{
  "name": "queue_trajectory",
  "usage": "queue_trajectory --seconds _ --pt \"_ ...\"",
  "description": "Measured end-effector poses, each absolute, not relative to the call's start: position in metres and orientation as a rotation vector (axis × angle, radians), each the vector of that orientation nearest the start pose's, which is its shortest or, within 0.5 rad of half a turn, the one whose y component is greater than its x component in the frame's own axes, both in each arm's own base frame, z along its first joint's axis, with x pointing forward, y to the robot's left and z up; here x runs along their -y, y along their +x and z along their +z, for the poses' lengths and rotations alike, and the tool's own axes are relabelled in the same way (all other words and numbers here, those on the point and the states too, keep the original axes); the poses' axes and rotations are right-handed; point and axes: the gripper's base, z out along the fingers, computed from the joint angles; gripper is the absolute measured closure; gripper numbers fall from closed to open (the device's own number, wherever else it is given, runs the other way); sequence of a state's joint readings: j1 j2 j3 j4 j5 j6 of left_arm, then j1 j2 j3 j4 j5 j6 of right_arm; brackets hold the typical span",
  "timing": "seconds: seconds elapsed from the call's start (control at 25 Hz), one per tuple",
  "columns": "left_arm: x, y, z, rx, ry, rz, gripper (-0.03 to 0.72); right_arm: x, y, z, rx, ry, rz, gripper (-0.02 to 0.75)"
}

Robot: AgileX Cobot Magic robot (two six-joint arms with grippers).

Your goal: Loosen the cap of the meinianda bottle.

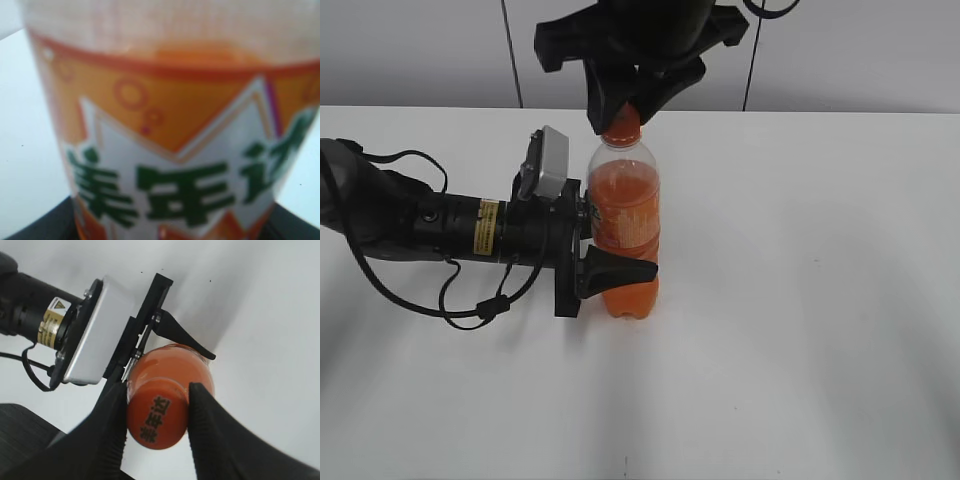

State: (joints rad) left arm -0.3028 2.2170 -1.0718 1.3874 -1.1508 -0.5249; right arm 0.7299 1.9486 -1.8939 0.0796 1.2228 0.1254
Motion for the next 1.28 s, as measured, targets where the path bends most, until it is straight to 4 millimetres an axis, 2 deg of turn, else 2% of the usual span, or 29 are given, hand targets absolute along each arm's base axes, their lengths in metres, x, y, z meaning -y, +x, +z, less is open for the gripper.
queue_trajectory --seconds 0.32,0.48,0.84,1.12,1.28 --pt "0.1896 0.3324 0.0923 -1.440 1.367 -1.026 0.276 -0.2882 0.3107 0.3172 -2.458 -1.301 0.247 0.460" --pt "0.1893 0.3318 0.0923 -1.435 1.374 -1.030 0.276 -0.2888 0.3103 0.3175 -2.343 -1.481 0.216 0.462" --pt "0.1890 0.3315 0.0923 -1.433 1.379 -1.032 0.280 -0.2899 0.3098 0.3165 -2.114 -1.779 0.158 0.461" --pt "0.1888 0.3310 0.0920 -1.428 1.394 -1.033 0.280 -0.2899 0.3085 0.3162 -1.829 -2.071 0.095 0.461" --pt "0.1887 0.3304 0.0920 -1.425 1.404 -1.034 0.280 -0.2899 0.3078 0.3161 -1.736 -2.152 0.079 0.461"
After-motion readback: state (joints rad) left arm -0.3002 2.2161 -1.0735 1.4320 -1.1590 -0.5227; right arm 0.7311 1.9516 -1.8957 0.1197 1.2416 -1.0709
